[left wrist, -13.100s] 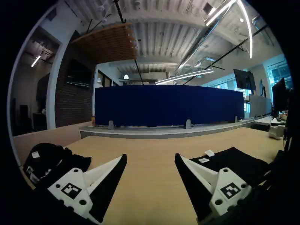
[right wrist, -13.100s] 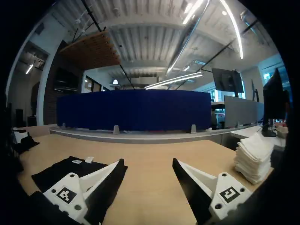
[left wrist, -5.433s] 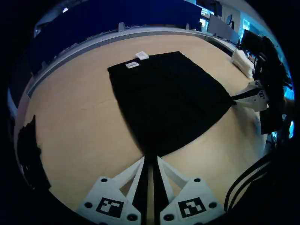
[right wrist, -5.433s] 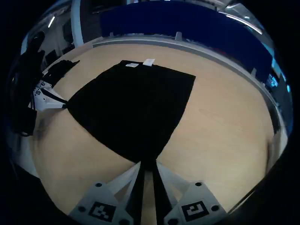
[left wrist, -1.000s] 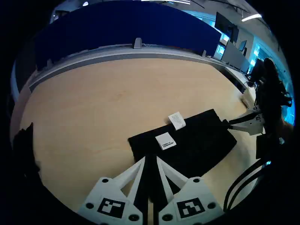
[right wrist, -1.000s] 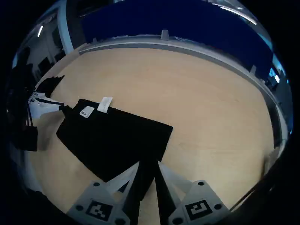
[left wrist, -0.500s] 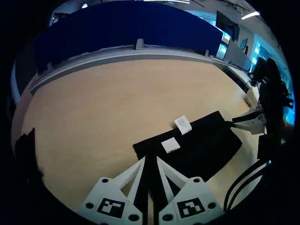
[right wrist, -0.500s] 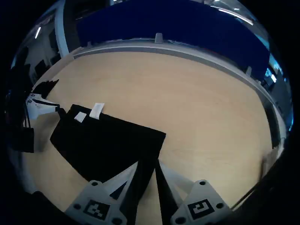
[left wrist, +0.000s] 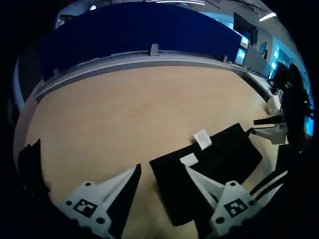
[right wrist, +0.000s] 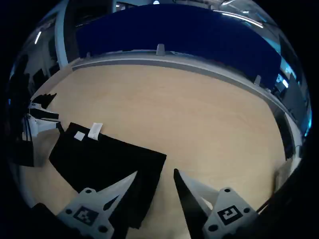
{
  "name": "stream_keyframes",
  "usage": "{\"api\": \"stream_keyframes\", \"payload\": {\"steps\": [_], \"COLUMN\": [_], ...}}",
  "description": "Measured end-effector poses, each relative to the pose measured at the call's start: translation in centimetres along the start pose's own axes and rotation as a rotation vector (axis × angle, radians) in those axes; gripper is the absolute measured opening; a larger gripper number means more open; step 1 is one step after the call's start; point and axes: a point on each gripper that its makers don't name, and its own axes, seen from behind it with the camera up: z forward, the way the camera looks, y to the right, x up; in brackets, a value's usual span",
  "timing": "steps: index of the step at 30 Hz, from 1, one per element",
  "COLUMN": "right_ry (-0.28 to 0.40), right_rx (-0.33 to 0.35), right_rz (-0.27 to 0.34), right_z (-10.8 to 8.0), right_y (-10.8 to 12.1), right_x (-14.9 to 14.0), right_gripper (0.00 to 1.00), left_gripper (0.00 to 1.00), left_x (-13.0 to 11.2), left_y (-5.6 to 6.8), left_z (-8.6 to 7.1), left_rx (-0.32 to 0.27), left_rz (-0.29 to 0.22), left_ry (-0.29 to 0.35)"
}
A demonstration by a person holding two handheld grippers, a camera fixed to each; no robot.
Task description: Fold towel
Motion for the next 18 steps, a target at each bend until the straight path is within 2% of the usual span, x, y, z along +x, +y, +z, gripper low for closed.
{"api": "stream_keyframes", "payload": {"steps": [3, 10, 18], "right_ry": [0.015, 0.028, 0.028], "right_rx": [-0.003, -0.002, 0.007], "right_rz": [0.003, 0.009, 0.006], "right_z": [-0.1, -0.3, -0.9], "right_y": [0.2, 0.3, -0.2], "right_x": [0.4, 0.8, 0.5], "right_gripper": [0.72, 0.99, 1.0], "left_gripper": [0.87, 0.94, 0.96], "left_x": [0.3, 0.7, 0.3], "left_y": [-0.4, -0.4, -0.3], "left_z": [-0.2, -0.6, -1.1], "left_rx": [0.016, 0.024, 0.027], "left_rz": [0.008, 0.014, 0.003], "left_ry": [0.012, 0.023, 0.021]}}
